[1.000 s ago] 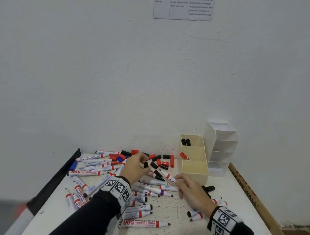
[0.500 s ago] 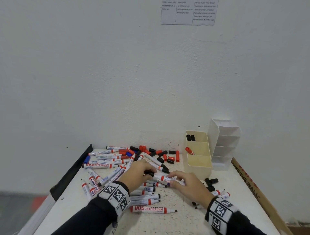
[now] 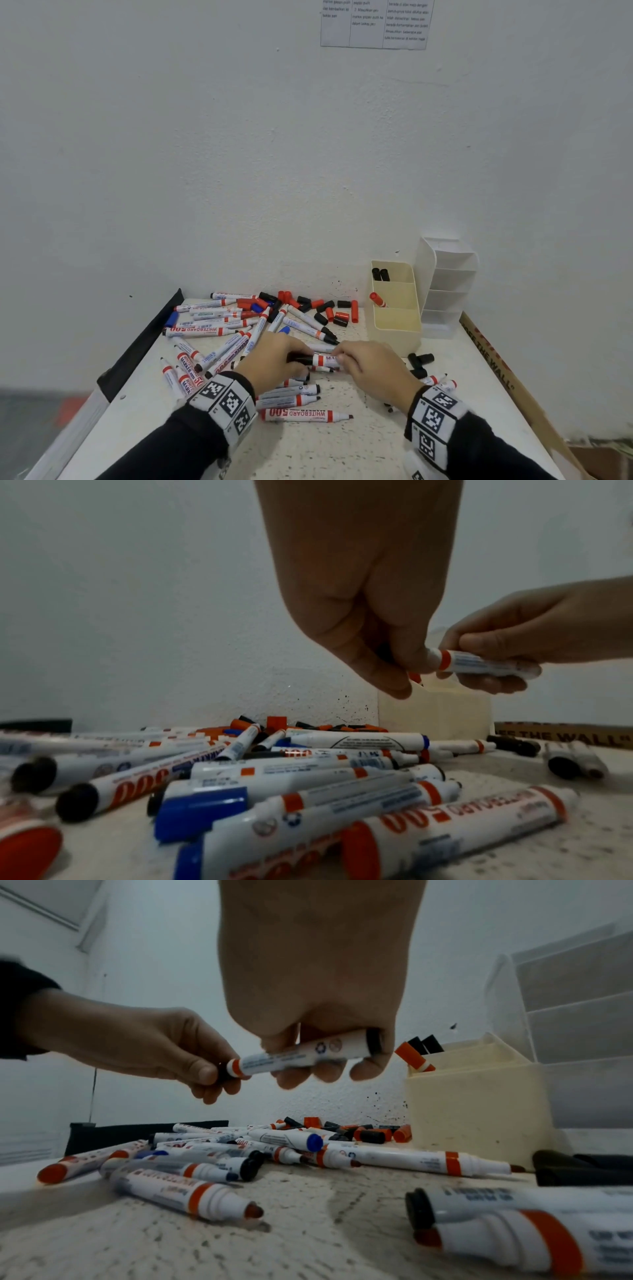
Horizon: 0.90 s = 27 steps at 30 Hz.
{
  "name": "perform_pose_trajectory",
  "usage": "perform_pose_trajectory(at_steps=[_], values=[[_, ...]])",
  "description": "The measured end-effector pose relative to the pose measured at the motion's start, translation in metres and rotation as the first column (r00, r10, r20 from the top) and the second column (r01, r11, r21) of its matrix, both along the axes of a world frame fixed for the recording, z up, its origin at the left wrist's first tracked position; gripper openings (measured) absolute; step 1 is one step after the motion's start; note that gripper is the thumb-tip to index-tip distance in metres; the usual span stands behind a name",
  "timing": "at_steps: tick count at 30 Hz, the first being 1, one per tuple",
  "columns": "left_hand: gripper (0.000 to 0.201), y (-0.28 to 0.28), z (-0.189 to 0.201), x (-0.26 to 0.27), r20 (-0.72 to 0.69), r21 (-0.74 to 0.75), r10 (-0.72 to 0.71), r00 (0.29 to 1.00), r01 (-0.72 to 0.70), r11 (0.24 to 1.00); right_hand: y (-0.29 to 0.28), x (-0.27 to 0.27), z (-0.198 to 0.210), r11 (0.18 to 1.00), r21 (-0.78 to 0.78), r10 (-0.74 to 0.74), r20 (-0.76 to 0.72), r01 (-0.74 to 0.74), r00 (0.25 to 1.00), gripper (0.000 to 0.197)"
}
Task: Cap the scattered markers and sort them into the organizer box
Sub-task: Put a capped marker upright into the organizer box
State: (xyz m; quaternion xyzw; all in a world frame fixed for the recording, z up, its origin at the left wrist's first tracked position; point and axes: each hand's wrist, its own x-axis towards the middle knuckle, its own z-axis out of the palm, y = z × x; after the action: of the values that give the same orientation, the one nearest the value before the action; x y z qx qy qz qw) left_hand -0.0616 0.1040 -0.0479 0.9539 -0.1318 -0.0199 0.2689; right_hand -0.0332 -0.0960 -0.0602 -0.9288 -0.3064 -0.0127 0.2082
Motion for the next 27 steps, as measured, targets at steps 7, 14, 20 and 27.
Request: perform_pose_trajectory(at_steps=[7, 14, 20, 27], values=[[0.021, -0.007, -0.007, -0.012, 0.094, 0.034, -0.130, 0.987, 0.128, 0.991, 0.008, -0.011, 0.001, 0.998, -0.043, 0.045, -0.041, -0.047, 0.998, 0.030], [0.029, -0.013, -0.015, -0.018, 0.215, 0.106, -0.197, 0.956, 0.178, 0.978, 0.004, -0.013, 0.004, 0.985, 0.165, 0.116, -0.432, -0.047, 0.894, 0.039], [0.025, -0.019, -0.013, -0.011, 0.098, 0.040, -0.175, 0.980, 0.172, 0.984, -0.001, -0.009, 0.003, 0.990, 0.125, 0.123, -0.498, -0.069, 0.858, 0.028], [0.072, -0.028, -0.015, -0.013, -0.202, 0.255, 0.199, 0.959, -0.145, 0.956, -0.011, 0.020, 0.029, 0.984, 0.093, -0.161, 0.111, 0.151, 0.981, 0.023]])
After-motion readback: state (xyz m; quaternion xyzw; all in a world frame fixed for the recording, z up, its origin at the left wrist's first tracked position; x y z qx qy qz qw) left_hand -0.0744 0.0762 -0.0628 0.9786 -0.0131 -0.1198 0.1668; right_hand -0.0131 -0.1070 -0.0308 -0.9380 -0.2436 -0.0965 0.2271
